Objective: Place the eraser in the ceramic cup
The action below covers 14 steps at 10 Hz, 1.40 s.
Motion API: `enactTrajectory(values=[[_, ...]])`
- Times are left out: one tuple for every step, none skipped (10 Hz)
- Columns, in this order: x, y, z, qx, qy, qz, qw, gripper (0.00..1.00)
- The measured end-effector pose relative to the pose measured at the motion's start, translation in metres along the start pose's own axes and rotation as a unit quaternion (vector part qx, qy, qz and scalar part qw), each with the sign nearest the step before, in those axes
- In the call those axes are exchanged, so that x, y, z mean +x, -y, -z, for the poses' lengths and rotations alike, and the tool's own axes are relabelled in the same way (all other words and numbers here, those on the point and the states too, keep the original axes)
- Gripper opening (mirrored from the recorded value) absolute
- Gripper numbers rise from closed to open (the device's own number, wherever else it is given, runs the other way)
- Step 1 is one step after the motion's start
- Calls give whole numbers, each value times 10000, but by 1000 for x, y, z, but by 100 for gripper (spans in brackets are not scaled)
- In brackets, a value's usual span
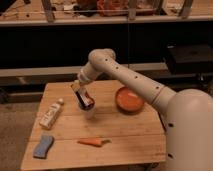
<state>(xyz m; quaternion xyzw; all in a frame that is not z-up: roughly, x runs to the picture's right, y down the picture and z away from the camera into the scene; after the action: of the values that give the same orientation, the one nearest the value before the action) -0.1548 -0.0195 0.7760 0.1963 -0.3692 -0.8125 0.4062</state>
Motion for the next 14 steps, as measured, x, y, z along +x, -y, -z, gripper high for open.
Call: enactTrajectory(values=[[2,2,-2,75,-51,90,9999,12],[5,2,-3,127,-96,157,9998,12],[8,2,-4,164,-131,199,9996,12],[12,3,-5,199,-169,259,9993,12],[15,4,-7,241,-200,342,9989,12],[18,5,-7,305,-252,488,9980,12],[19,6,-6,385,-278,722,9963,12],[21,6,-6,431,-292,867,9949,12],[24,8,-7,506,-290,1001,9933,12],[27,12,-8,580,-270,1131,9915,12],[29,13,-8,619,-262,1187,9906,12],[29,14,-9,654,-253,1228,9900,12],[28,16,-9,693,-242,1294,9889,14],[27,19,-10,723,-240,1354,9879,21]])
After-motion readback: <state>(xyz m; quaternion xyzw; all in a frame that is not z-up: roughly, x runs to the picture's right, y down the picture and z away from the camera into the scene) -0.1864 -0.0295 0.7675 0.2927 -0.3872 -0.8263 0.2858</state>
